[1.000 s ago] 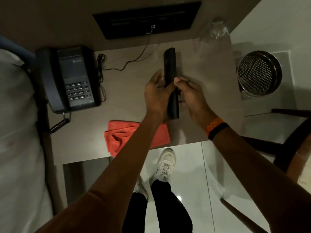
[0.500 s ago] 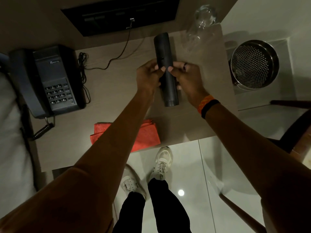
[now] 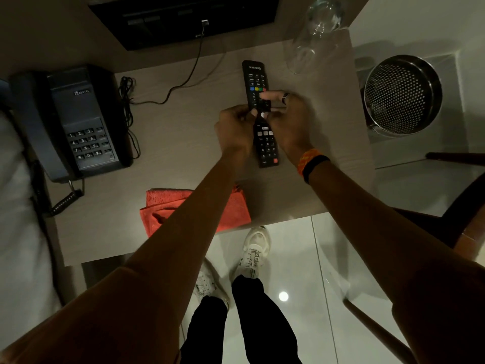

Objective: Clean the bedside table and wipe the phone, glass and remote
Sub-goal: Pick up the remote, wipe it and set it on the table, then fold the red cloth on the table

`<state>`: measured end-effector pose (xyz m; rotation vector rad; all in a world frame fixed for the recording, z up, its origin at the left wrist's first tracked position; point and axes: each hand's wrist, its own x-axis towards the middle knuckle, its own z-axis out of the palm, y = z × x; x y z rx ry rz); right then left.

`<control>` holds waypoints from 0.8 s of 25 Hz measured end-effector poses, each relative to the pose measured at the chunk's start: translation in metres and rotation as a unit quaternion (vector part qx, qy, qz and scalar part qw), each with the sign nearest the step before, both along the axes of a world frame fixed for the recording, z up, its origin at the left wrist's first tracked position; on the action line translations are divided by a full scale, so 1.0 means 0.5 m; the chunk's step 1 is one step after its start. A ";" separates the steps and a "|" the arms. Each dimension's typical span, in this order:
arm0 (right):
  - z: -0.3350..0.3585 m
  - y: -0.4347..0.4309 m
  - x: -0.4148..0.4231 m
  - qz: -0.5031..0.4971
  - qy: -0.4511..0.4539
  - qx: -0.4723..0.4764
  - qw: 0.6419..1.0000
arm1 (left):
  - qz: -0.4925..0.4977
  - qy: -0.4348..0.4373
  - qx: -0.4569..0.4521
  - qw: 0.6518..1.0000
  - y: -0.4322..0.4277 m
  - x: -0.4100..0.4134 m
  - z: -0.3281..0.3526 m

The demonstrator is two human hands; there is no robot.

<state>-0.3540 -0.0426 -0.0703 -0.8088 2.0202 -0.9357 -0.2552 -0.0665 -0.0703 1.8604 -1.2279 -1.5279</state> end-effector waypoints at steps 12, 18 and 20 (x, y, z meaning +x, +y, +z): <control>0.017 0.062 0.032 0.060 0.172 -0.087 0.979 | -0.007 0.017 -0.022 1.000 0.004 0.080 0.002; 0.037 0.213 0.207 0.344 0.222 -0.157 0.899 | -0.287 -0.216 -0.250 0.899 0.135 0.369 0.073; 0.012 0.263 0.249 0.461 0.267 -0.090 0.841 | -0.400 -0.276 -0.222 0.845 0.181 0.454 0.069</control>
